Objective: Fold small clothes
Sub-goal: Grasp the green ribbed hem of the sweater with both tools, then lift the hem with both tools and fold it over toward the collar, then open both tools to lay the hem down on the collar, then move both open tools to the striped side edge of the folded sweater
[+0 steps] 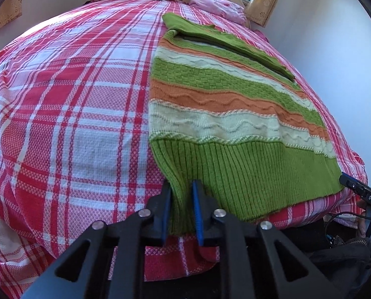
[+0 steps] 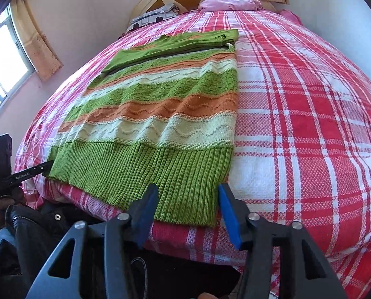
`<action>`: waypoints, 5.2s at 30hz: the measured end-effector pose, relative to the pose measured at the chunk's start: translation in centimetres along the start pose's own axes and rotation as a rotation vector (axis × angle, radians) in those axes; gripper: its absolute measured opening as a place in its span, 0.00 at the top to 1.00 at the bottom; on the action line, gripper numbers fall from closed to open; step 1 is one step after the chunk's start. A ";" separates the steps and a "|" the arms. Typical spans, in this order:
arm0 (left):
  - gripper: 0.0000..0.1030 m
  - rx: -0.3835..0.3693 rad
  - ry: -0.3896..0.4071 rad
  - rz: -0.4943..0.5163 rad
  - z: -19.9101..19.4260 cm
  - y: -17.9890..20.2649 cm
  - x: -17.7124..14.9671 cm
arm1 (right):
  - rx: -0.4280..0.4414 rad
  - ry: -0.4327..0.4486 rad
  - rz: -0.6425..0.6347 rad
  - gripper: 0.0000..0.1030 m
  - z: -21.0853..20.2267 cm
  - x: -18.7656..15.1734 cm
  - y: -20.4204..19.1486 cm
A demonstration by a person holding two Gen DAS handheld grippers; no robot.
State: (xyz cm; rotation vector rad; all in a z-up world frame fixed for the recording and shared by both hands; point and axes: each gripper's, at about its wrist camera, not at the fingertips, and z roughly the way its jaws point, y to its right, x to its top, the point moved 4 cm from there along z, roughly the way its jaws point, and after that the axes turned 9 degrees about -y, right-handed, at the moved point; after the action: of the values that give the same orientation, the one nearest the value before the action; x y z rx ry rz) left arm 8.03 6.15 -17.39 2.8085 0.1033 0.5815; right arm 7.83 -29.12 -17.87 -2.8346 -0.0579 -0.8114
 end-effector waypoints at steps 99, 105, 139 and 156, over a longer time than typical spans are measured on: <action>0.91 -0.081 0.322 0.027 5.7 2.3 39.5 | -0.046 0.294 0.046 0.95 6.9 42.3 7.1; 0.91 -0.002 0.294 0.052 9.2 2.4 40.8 | -0.101 0.228 0.065 0.96 11.8 44.5 8.8; 0.34 0.185 0.203 0.018 11.8 1.5 32.4 | -0.150 -0.057 -0.055 0.32 19.8 38.9 1.5; 0.13 0.199 0.188 -0.082 12.2 0.0 31.5 | -0.088 0.005 -0.226 0.29 18.0 35.4 -8.8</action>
State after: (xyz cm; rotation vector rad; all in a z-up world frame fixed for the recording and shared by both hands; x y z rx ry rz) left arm 41.75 7.05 -16.24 2.9147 0.3291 0.8571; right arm 46.49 -17.55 -12.63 -2.9460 -0.3557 -0.8859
